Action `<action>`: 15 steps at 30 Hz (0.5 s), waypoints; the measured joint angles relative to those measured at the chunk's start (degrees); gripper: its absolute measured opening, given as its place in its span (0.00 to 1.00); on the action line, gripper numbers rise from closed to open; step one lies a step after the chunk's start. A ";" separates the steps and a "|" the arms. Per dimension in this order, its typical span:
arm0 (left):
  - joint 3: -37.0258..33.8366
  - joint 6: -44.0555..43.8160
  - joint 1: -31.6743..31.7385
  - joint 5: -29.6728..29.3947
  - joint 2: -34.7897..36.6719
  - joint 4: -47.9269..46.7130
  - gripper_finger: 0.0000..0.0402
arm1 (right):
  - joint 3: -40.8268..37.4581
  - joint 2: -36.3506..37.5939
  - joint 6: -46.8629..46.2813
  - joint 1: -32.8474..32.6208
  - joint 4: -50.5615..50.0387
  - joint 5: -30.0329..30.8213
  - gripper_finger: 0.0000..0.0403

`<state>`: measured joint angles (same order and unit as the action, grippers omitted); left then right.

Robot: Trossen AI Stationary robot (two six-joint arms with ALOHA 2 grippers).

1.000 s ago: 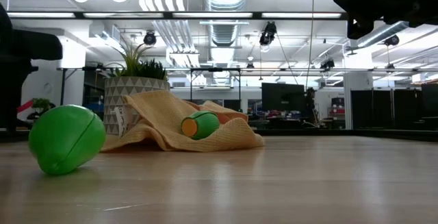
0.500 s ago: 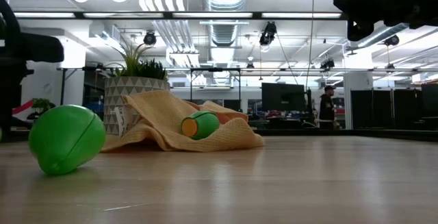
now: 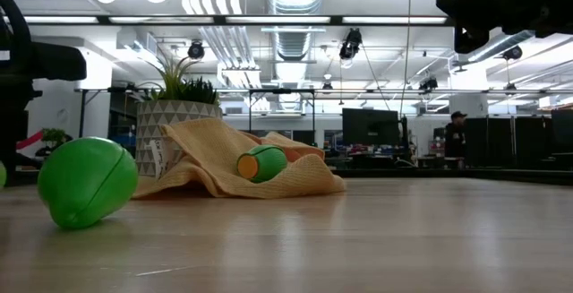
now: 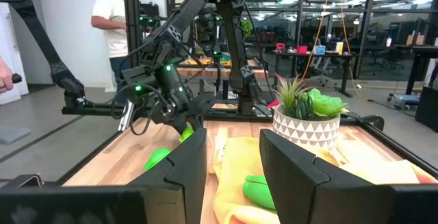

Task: Pick and placing Produce into tupperware
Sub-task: Put the melon into the blue bin

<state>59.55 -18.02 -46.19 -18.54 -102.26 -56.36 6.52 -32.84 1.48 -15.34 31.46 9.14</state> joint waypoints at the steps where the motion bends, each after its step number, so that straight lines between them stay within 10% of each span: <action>1: 0.00 0.05 0.00 -0.02 0.00 0.01 0.50 | 0.00 0.00 0.00 0.00 -0.01 -0.01 0.32; 15: 2.33 0.11 0.13 -0.49 -0.35 -1.66 0.50 | 0.00 0.00 0.00 0.00 -0.30 0.00 0.32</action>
<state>61.88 -17.91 -46.06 -19.03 -102.61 -58.02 6.52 -32.84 1.48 -15.34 31.17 9.14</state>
